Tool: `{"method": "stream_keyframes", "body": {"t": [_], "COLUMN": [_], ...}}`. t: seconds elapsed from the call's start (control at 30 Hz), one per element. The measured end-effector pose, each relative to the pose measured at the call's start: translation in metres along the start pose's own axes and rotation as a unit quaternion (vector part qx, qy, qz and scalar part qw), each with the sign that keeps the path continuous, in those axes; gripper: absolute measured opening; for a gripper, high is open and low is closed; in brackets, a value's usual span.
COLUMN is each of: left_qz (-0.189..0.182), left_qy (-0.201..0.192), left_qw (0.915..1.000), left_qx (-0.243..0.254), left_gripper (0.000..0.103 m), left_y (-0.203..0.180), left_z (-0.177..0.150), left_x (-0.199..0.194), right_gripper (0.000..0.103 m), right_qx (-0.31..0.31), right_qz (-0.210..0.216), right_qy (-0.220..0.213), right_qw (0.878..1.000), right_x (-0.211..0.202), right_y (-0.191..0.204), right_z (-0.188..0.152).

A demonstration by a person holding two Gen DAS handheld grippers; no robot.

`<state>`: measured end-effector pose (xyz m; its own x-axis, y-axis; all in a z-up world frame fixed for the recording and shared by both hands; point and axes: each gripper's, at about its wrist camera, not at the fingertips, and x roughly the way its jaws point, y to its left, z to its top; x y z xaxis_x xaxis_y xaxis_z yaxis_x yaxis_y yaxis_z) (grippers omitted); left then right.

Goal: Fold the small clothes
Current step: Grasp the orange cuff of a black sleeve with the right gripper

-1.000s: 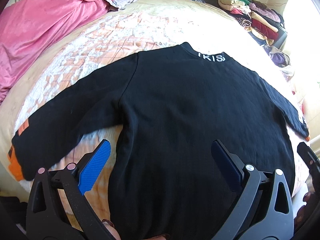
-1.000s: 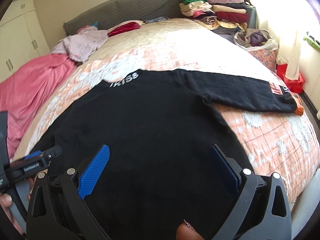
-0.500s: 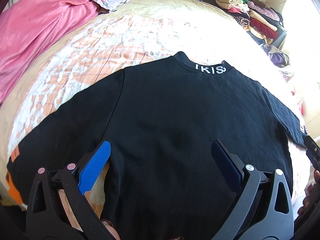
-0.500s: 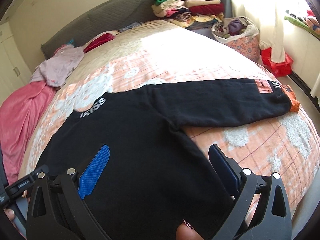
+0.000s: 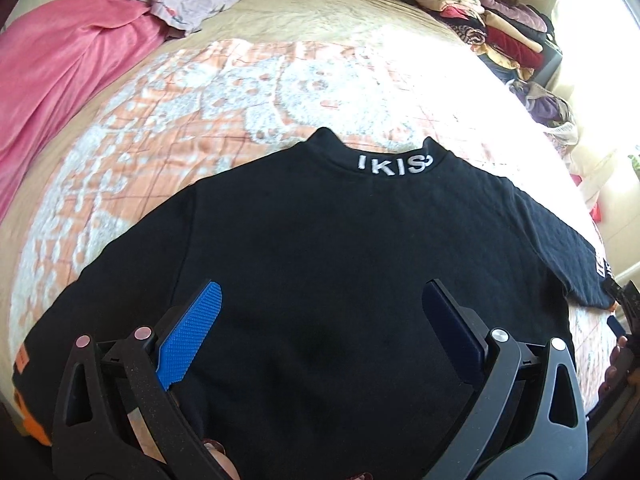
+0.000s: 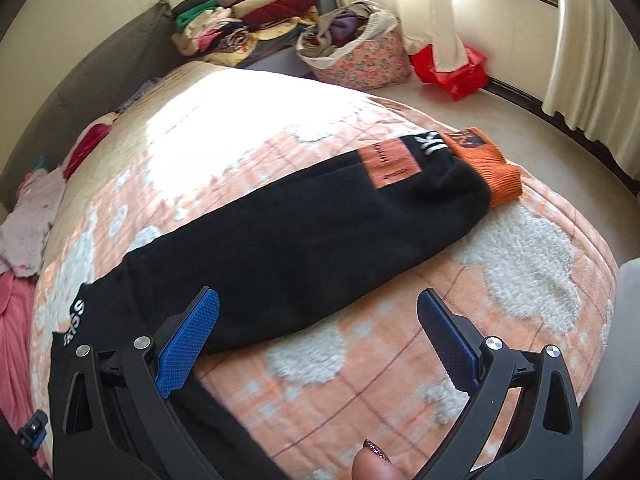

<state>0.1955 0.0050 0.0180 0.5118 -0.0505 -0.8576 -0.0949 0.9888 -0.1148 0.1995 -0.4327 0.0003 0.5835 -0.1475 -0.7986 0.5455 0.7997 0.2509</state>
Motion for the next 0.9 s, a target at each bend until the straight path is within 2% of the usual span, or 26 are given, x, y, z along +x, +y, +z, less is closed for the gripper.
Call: {"method": "stream_keyframes", "body": {"t": [0.27, 0.63, 0.7, 0.77, 0.8, 0.83, 0.87, 0.9], "left_qz": [-0.014, -0.020, -0.022, -0.024, -0.024, -0.025, -0.026, -0.027], "left_qy": [0.013, 0.026, 0.025, 0.021, 0.020, 0.019, 0.019, 0.020], "left_qw": [0.9997, 0.9995, 0.9995, 0.9995, 0.9995, 0.9995, 0.9994, 0.9993], "left_qx": [0.014, 0.003, 0.000, -0.003, -0.006, -0.008, -0.012, -0.015], "left_gripper": [0.095, 0.095, 0.095, 0.095, 0.095, 0.095, 0.095, 0.095], "left_y": [-0.018, -0.015, -0.014, -0.011, -0.010, -0.008, -0.006, -0.004], "left_z": [0.005, -0.002, -0.003, -0.004, -0.004, -0.005, -0.006, -0.006], "left_x": [0.019, 0.034, 0.033, 0.031, 0.030, 0.030, 0.029, 0.029], "right_gripper": [0.099, 0.098, 0.086, 0.059, 0.051, 0.038, 0.028, 0.023], "right_qx": [0.079, 0.141, 0.140, 0.130, 0.128, 0.129, 0.127, 0.123], "right_qz": [-0.052, -0.001, 0.002, -0.001, 0.005, 0.016, 0.028, 0.040], "right_qy": [0.022, -0.005, -0.013, -0.018, -0.021, -0.022, -0.023, -0.025], "right_qw": [0.995, 0.990, 0.990, 0.991, 0.991, 0.991, 0.991, 0.991], "right_x": [0.041, 0.063, 0.063, 0.060, 0.059, 0.059, 0.057, 0.055], "right_y": [-0.052, -0.076, -0.078, -0.079, -0.081, -0.082, -0.083, -0.081], "right_z": [0.024, 0.056, 0.059, 0.059, 0.059, 0.058, 0.057, 0.057]}}
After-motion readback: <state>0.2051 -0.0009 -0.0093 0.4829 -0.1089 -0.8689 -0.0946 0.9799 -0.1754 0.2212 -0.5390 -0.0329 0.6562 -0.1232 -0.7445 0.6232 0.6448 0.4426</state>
